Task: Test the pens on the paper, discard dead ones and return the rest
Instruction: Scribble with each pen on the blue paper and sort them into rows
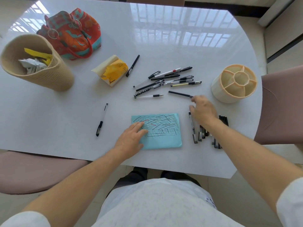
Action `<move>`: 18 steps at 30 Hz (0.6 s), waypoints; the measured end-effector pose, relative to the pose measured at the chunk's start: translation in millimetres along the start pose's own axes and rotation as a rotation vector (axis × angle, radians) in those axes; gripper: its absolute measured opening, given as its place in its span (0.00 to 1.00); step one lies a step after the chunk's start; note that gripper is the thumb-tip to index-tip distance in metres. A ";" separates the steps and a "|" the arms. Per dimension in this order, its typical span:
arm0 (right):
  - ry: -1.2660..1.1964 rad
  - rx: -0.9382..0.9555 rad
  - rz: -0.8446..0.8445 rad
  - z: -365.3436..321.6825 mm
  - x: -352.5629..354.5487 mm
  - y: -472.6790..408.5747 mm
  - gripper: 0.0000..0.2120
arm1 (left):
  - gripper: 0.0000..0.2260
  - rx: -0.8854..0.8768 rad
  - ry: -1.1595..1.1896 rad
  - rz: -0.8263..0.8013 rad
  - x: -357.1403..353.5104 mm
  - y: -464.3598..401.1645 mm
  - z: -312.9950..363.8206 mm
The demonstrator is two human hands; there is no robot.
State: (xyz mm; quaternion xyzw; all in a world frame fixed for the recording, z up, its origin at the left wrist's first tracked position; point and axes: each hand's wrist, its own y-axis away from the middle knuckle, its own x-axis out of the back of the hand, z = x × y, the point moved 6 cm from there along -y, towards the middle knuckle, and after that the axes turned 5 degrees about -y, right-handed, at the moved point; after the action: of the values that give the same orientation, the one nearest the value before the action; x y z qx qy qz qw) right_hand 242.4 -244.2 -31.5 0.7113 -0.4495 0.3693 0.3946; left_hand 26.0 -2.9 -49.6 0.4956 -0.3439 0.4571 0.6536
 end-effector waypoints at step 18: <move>-1.036 -0.241 -0.204 -48.7 -9.1 57.9 0.04 | 0.17 0.165 0.673 0.032 37.2 -7.0 21.5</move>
State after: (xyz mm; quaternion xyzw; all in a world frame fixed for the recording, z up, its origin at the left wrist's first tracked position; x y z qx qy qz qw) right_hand 177.3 -214.0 -6.0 0.7899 -0.5532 -0.1240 0.2339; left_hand 45.5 -14.7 -12.6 0.3629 -0.0785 0.6314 0.6808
